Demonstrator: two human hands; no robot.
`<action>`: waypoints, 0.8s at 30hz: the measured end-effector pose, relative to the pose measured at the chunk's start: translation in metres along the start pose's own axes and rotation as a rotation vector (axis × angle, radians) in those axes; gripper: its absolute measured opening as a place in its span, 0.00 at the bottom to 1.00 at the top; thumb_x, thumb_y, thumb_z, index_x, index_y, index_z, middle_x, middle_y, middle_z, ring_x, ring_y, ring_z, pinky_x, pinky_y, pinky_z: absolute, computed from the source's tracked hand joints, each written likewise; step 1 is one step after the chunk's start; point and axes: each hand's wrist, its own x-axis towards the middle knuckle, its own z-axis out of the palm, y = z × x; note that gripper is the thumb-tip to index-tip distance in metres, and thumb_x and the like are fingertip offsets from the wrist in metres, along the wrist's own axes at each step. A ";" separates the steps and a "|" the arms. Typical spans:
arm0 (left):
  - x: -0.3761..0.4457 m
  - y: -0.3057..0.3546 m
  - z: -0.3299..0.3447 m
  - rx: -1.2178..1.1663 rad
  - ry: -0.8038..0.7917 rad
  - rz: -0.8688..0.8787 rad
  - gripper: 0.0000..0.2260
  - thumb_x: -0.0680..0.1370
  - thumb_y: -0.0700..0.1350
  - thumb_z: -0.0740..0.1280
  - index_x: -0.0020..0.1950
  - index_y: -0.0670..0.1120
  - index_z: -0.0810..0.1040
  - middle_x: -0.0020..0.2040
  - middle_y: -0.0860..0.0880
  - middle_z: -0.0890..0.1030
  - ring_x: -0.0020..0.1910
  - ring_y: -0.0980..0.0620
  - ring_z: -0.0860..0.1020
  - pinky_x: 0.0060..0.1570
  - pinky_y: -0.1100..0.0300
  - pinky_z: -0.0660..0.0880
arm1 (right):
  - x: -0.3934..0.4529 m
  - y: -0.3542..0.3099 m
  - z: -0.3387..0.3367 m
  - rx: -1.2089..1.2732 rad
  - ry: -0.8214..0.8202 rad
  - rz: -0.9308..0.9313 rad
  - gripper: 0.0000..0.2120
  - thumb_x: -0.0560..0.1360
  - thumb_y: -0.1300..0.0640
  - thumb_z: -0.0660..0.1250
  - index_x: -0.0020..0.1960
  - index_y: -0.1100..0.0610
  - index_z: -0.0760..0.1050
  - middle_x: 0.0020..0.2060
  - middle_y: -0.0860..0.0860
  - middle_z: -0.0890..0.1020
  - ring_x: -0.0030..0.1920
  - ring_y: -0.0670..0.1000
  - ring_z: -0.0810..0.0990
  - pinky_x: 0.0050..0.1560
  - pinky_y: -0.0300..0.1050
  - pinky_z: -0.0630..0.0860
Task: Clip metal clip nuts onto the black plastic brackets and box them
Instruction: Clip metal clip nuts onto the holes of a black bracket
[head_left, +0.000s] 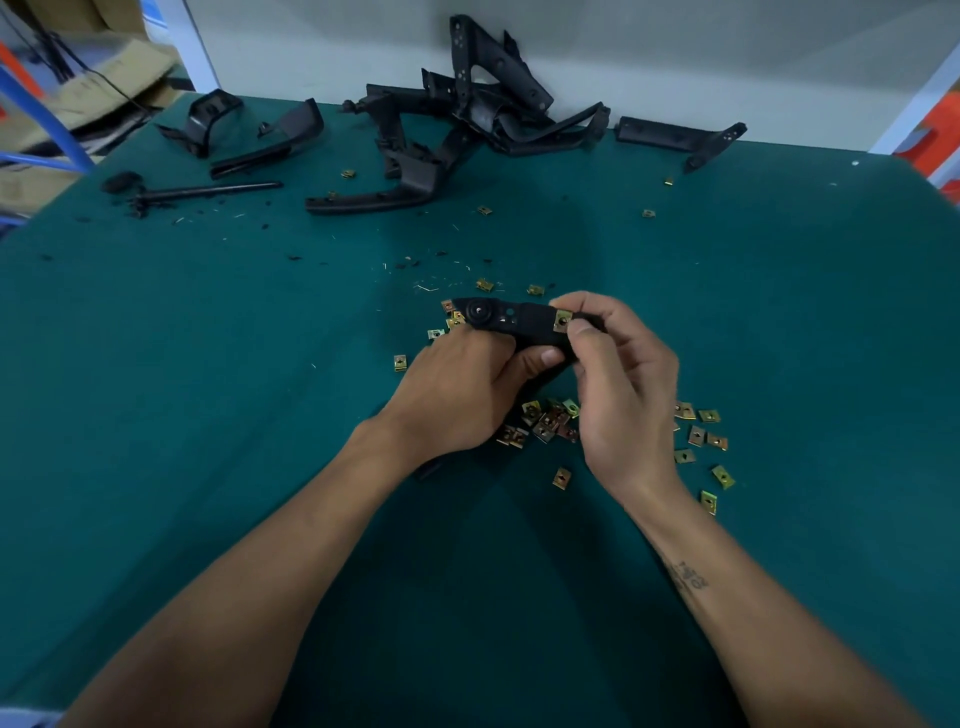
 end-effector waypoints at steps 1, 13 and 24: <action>0.000 -0.001 0.000 -0.021 -0.001 0.000 0.18 0.82 0.62 0.55 0.41 0.50 0.70 0.38 0.50 0.76 0.39 0.42 0.75 0.37 0.49 0.72 | 0.000 -0.002 0.001 -0.021 0.001 -0.023 0.10 0.76 0.50 0.62 0.50 0.48 0.82 0.31 0.47 0.74 0.29 0.46 0.64 0.31 0.38 0.63; 0.005 -0.010 0.005 -0.199 0.090 -0.089 0.24 0.84 0.58 0.60 0.31 0.47 0.67 0.26 0.52 0.70 0.26 0.52 0.69 0.26 0.57 0.66 | 0.029 -0.006 -0.059 -0.589 -0.219 -0.049 0.09 0.79 0.64 0.69 0.49 0.51 0.84 0.42 0.43 0.84 0.43 0.41 0.80 0.44 0.37 0.74; 0.002 -0.008 0.007 -0.006 0.061 -0.114 0.27 0.81 0.66 0.60 0.29 0.50 0.61 0.25 0.54 0.65 0.24 0.56 0.65 0.27 0.58 0.55 | 0.022 -0.016 -0.053 -0.979 -0.618 0.022 0.05 0.75 0.55 0.75 0.50 0.48 0.83 0.40 0.42 0.77 0.40 0.48 0.77 0.42 0.56 0.78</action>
